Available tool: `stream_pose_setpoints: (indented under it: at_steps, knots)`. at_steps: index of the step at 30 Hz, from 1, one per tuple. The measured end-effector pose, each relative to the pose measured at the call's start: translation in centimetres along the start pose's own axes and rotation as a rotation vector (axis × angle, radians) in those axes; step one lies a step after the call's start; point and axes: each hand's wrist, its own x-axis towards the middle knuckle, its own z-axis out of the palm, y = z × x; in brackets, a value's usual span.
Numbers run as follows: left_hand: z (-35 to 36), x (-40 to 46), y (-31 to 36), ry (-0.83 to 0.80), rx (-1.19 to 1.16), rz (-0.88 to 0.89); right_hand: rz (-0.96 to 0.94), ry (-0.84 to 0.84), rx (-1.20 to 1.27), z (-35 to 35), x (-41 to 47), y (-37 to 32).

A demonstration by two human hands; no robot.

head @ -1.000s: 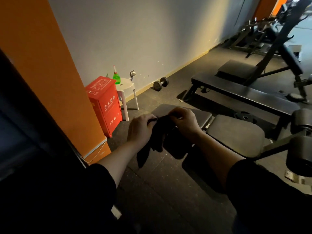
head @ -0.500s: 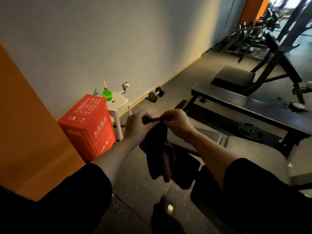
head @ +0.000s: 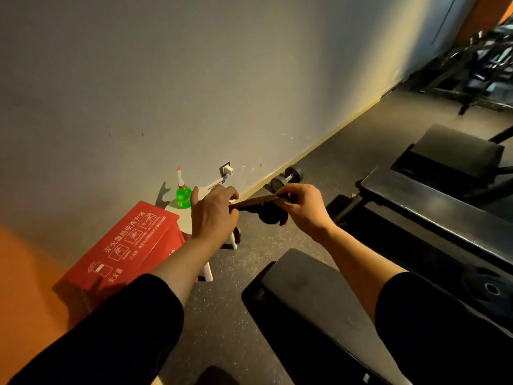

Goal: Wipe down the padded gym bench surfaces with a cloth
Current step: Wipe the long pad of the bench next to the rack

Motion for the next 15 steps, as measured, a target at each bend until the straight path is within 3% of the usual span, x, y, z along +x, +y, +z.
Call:
stream_pose_setpoints:
  at_steps: [4,7,15]
  knots:
    - [3.5,7.9,-1.6,0.002,0.044,-0.075,0.034,0.074,-0.001,-1.2,7.8,2.5]
    - [6.7,14.3,-2.8,-0.108,-0.015,-0.049,0.071,0.139,-0.049,-2.3,13.4,5.5]
    - [14.4,30.9,-4.1,-0.25,-0.332,0.221,0.241,0.285,-0.165,-2.6,26.9,11.5]
